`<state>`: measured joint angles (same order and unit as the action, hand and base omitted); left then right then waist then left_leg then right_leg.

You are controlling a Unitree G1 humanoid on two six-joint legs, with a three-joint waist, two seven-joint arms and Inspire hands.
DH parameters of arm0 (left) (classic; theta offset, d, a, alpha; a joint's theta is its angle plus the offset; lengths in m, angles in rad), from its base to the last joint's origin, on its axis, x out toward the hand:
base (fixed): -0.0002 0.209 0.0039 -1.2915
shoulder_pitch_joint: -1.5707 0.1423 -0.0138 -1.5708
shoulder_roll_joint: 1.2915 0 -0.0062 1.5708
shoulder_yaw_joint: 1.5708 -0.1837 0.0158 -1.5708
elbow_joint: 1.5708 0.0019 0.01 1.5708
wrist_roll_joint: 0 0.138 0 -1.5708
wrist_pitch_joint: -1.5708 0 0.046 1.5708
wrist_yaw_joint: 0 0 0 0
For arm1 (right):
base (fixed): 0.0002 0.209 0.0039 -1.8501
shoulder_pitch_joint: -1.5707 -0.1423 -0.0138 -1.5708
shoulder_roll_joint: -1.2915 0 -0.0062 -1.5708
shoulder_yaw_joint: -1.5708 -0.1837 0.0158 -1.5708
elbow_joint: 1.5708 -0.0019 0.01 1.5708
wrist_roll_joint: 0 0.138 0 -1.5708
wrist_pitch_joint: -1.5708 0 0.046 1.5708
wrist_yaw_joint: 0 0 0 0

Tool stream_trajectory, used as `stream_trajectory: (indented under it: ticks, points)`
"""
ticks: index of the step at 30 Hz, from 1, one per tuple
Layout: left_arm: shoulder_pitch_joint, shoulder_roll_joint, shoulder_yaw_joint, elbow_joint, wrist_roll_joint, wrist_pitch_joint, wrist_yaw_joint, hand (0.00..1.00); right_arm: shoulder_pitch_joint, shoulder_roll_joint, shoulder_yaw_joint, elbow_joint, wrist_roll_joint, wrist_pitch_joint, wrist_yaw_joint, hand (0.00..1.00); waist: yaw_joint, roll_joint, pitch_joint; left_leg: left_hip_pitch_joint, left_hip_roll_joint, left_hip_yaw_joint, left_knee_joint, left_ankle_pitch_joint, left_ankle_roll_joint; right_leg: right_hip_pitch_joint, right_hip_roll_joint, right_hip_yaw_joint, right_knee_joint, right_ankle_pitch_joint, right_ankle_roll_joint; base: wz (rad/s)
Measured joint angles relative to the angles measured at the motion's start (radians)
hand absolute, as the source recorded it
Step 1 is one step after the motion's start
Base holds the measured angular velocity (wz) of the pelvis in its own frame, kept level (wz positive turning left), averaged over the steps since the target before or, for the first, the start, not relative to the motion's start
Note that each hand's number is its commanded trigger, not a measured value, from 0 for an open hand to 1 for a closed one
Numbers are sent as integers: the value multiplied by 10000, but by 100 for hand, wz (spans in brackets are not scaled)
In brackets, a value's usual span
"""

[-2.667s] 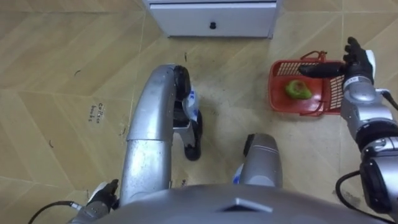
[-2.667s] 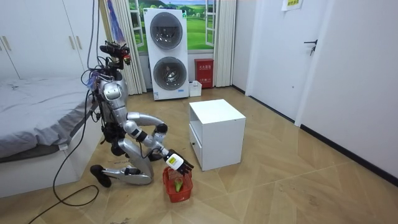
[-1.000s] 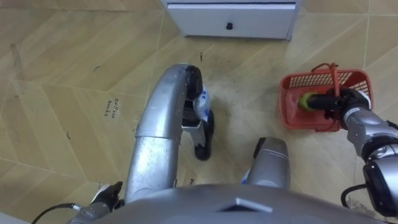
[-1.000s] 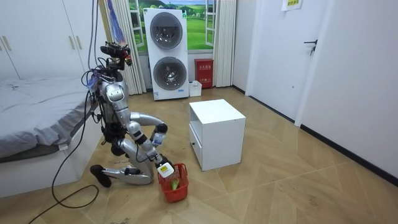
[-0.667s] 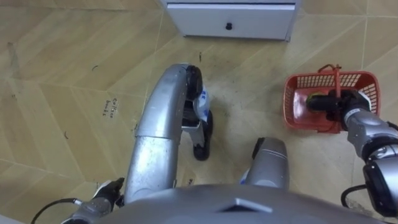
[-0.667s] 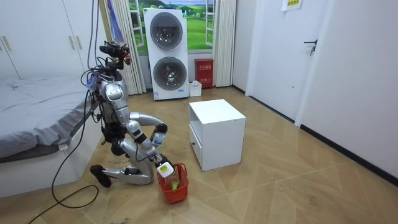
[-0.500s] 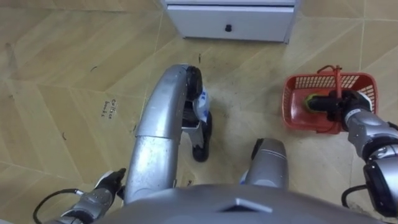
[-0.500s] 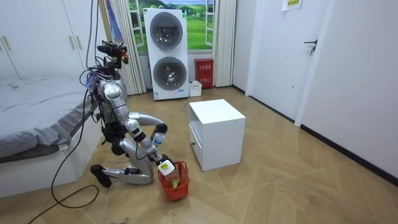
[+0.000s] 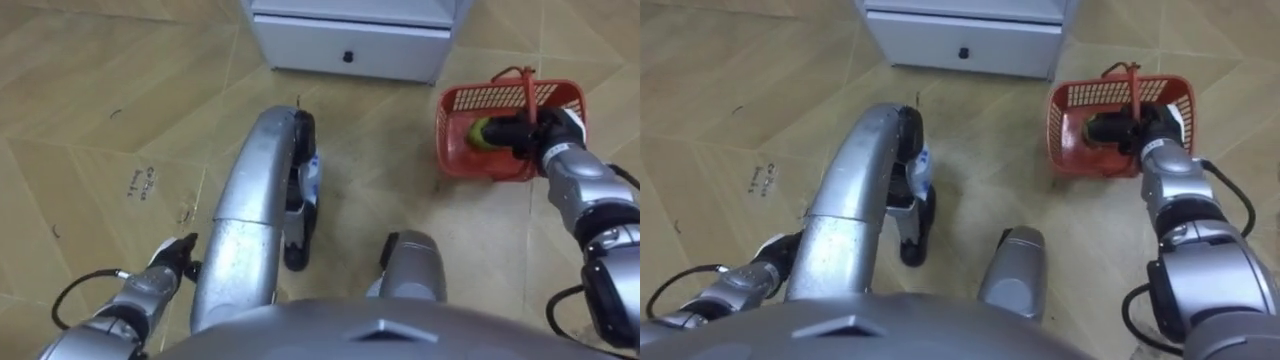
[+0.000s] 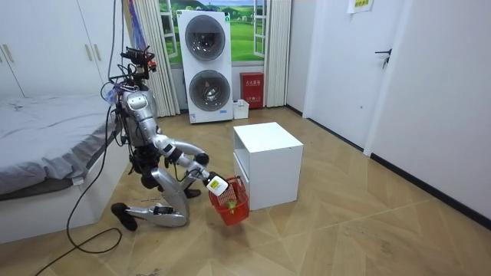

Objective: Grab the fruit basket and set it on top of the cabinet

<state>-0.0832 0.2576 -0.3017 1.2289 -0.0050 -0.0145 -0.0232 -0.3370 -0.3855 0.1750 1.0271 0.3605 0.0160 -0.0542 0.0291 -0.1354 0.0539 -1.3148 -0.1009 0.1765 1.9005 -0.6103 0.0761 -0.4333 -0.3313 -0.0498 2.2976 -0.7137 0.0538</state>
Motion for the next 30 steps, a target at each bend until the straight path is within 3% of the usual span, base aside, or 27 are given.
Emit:
stream_trajectory:
  ticks: [5,8,9,10,12,13,14,15,16,17,18,19,21,23,24,25,26,27,29,30]
  points:
    - [-458,-48,520,-53,109,246,210,0,-137,57,33,-680,-274,30,-2,100,86,31,-38,507,151,-68,-512,-41,193,181,895,479,-1433,-260,108,-15]
    - [23,-136,752,-485,120,553,435,0,-232,105,54,-1244,-546,283,-3,100,248,216,-125,1531,509,-160,-2288,-4,247,204,1225,686,-3882,-254,115,-58]
    - [216,-241,988,-516,198,708,492,0,-272,121,56,-1441,-563,280,-25,100,299,254,-150,2071,538,-250,-3247,157,153,413,1266,652,-5177,-242,144,-63]
    - [369,-302,1176,-520,223,843,556,0,-282,164,52,-1596,-597,285,-112,100,277,235,-158,2657,531,-309,-4293,475,145,723,1290,559,-6599,-111,346,-57]
    - [723,-310,1595,-771,477,995,624,0,-270,213,50,-2245,-787,289,-189,100,199,222,-175,3398,536,-546,-5716,1026,117,1187,1306,457,-8641,236,373,-66]
    - [1036,-309,1936,-801,642,1046,702,0,-265,293,53,-2716,-1015,275,-204,100,245,215,-168,3902,596,-807,-6248,1409,172,1884,1423,448,-10327,342,336,-87]
    - [1185,-286,2021,-805,678,1095,771,0,-253,378,50,-2872,-1100,269,-243,100,287,191,-131,4030,737,-864,-6131,1779,383,2337,1569,498,-11104,434,304,-79]
    - [1521,-193,2000,-863,879,1193,820,0,-76,548,-82,-3119,-1220,257,-372,100,373,192,-56,4078,537,-572,-6063,2090,505,3328,1639,471,-12326,616,300,-8]
    - [1706,-257,1984,-1229,958,1249,801,0,299,284,-464,-3634,-1164,248,-528,100,281,-107,-223,4147,-219,288,-7798,2205,647,3735,1511,345,-13018,785,368,33]
    - [1727,-347,1988,-1522,955,1294,794,0,388,67,-616,-3810,-1149,244,-592,100,150,77,-388,4221,-366,685,-8676,2546,1230,3853,1542,199,-13147,874,365,76]
    - [1875,-248,2106,-1896,980,1441,843,0,473,100,-906,-3943,-1165,244,-671,100,87,-162,-408,4305,-361,811,-8677,2536,1393,3951,1508,-26,-13245,1110,381,54]
    - [1840,-263,2237,-1941,1070,1557,969,0,765,214,-910,-4459,-1378,288,-614,100,59,-233,-428,4554,-342,657,-9028,2484,1418,4079,1657,-161,-13480,1488,550,28]
    - [1941,-436,2249,-1971,1346,1770,1108,0,1460,396,-895,-5375,-1739,282,-384,100,153,-149,-445,5486,-287,381,-9957,2620,1214,4213,1603,-383,-13956,1545,496,-29]
    - [2064,-445,2262,-1930,1481,1999,1198,0,1941,484,-865,-5682,-1919,279,-312,100,369,-94,-436,6687,-143,280,-10903,2780,1027,4376,1418,-382,-14569,1835,379,-55]
    - [2097,-436,2276,-1856,1520,2090,1249,0,1961,485,-907,-5833,-1919,279,-323,100,348,37,-407,7290,1,278,-11317,2851,951,4356,1319,-416,-15196,2175,341,-37]
    - [2101,-419,2287,-1811,1504,2164,1255,0,1976,484,-1019,-6174,-1923,259,-344,100,235,111,-382,7692,19,296,-11463,2873,913,4273,1199,-476,-15500,2447,455,-22]
    - [2085,-431,2296,-1789,1503,2183,1265,0,1984,485,-1081,-6284,-1916,235,-349,100,189,135,-413,7817,17,309,-11464,2875,910,4366,1209,-503,-15501,2553,485,-17]
    - [2077,-452,2313,-1843,1487,2195,1267,0,1883,485,-1196,-6421,-1884,168,-348,100,215,158,-447,7965,38,345,-11480,2888,888,4436,1205,-636,-15490,2617,414,-13]
    - [2092,-499,2496,-1965,1482,2199,1275,0,1802,500,-1293,-6558,-1814,143,-355,100,144,180,-438,8164,22,388,-11567,2892,880,4546,1178,-639,-15471,2684,404,-7]
    - [2132,-511,2608,-2014,1446,2201,1292,0,1801,543,-1294,-6599,-1781,145,-348,100,115,192,-427,8255,27,394,-11681,2890,879,4501,1183,-568,-15282,2827,280,0]
